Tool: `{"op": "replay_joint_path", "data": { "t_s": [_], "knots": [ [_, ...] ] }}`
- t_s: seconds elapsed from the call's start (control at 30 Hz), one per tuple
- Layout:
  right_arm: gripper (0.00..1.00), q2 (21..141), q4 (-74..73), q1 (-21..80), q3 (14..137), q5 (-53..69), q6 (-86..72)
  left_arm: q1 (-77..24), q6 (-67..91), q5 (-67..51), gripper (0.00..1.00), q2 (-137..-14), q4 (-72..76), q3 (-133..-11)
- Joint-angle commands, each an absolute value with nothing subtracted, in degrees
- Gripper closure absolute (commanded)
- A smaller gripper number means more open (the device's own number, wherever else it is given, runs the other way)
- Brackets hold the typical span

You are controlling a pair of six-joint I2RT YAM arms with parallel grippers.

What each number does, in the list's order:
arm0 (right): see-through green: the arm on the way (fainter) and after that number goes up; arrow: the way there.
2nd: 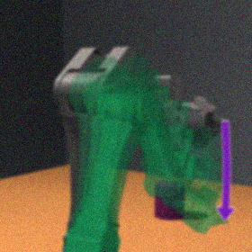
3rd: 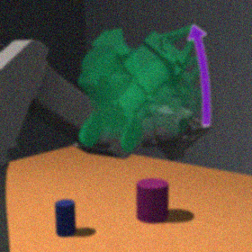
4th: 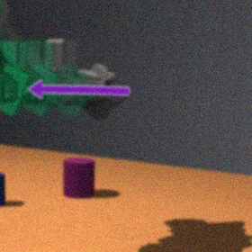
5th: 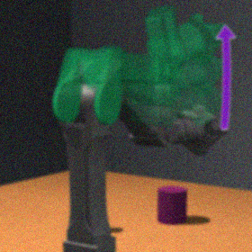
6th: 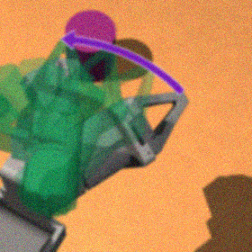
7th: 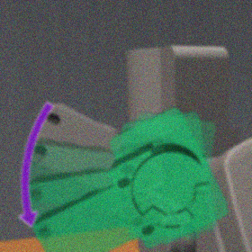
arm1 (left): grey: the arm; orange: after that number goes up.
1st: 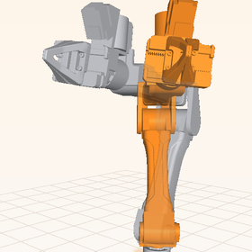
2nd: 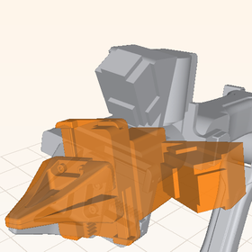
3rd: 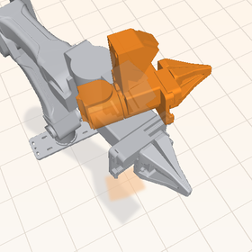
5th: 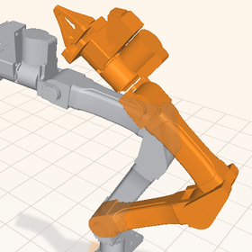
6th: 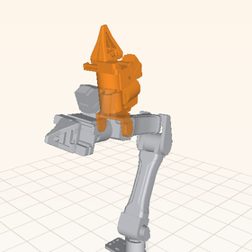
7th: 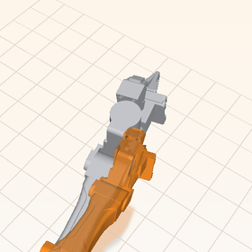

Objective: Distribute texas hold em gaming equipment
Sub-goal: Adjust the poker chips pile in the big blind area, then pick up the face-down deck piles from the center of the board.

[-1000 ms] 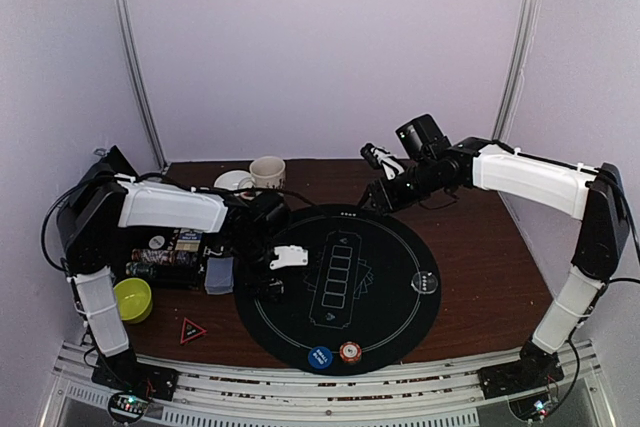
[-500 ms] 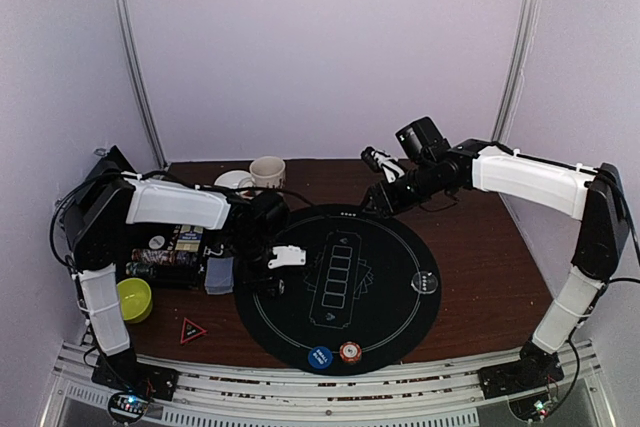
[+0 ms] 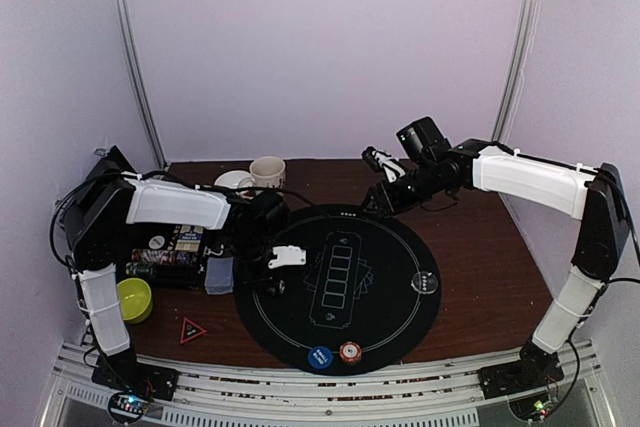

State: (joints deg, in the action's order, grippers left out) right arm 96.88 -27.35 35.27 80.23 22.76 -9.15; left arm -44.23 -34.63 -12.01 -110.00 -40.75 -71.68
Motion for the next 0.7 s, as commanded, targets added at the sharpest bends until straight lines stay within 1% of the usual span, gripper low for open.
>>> {"op": "replay_joint_path", "data": {
  "t_s": [0.0, 0.2, 0.3, 0.4, 0.5, 0.57, 0.6, 0.67],
  "knots": [
    [0.53, 97.47, -28.20, 34.80, 80.28, 22.94, -8.78, -44.08, -32.83, -13.28, 0.50, -109.92, -41.92, -73.20],
    [0.52, 96.06, -28.22, 33.95, 81.61, 23.11, -9.76, -44.12, -29.00, -12.93, 0.37, -105.23, -37.05, -75.37],
    [0.52, 93.52, -26.80, 32.96, 81.64, 20.97, -10.52, -44.12, -27.20, -12.77, 0.34, -101.80, -34.70, -75.33],
    [0.51, 89.96, -25.82, 32.65, 81.64, 14.48, -9.94, -44.12, -24.50, -12.14, 0.32, -98.12, -32.35, -75.44],
    [0.49, 85.57, -23.98, 32.66, 80.57, 8.49, -7.67, -44.06, -18.49, -9.82, 0.30, -95.09, -30.53, -76.16],
    [0.43, 82.39, -21.61, 32.53, 79.13, 5.02, -5.84, -44.04, -12.44, -5.88, 0.28, -93.41, -30.36, -76.93],
    [0.37, 80.78, -20.04, 32.45, 78.20, 3.50, -4.76, -44.03, -9.05, -4.52, 0.27, -92.87, -30.33, -77.17],
    [0.25, 77.42, -16.08, 32.29, 75.11, 0.95, -2.92, -43.99, -1.73, -0.11, 0.21, -90.90, -30.40, -77.06]
  ]
}}
